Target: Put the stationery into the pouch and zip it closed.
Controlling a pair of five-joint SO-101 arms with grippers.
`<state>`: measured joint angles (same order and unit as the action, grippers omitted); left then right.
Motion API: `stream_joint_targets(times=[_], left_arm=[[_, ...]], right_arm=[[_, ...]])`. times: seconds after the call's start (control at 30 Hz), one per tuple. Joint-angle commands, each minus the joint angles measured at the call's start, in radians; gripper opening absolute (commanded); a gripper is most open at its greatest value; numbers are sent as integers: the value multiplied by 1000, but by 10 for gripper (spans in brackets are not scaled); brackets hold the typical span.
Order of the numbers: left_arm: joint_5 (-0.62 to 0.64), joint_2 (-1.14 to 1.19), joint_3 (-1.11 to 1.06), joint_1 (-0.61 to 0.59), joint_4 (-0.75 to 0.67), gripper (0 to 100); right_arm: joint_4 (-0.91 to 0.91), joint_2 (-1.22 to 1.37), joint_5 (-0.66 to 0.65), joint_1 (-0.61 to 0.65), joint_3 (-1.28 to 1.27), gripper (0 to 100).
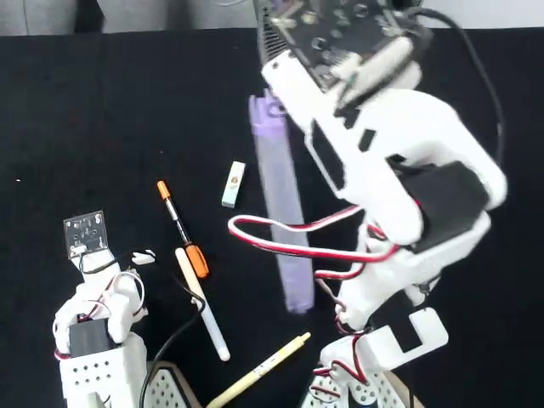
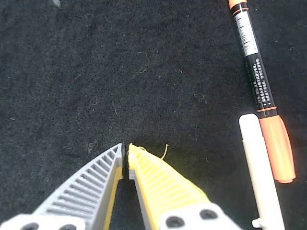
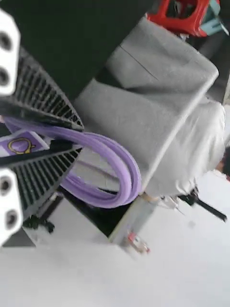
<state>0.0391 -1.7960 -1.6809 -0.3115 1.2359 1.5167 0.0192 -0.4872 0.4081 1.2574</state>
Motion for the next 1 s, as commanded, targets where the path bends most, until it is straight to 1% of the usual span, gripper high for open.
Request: stream_joint_targets(times=[0.0,0.27,0.4,0.7,0.97], left_arm=[[-9,-3,-21,-4,-11,30],[-12,-3,-19,-4,-17,30],[-12,-3,25,-5,-20,30],[-12,-5,260,-5,-20,30],[-5,-3,696,5,-21,30]], right_arm=[[26,-39,26,55,-27,11],[155,-41,28,92,19,11],[213,-39,100,89,50,11],[230,-39,117,86,48,11],[244,-33,118,86,47,11]])
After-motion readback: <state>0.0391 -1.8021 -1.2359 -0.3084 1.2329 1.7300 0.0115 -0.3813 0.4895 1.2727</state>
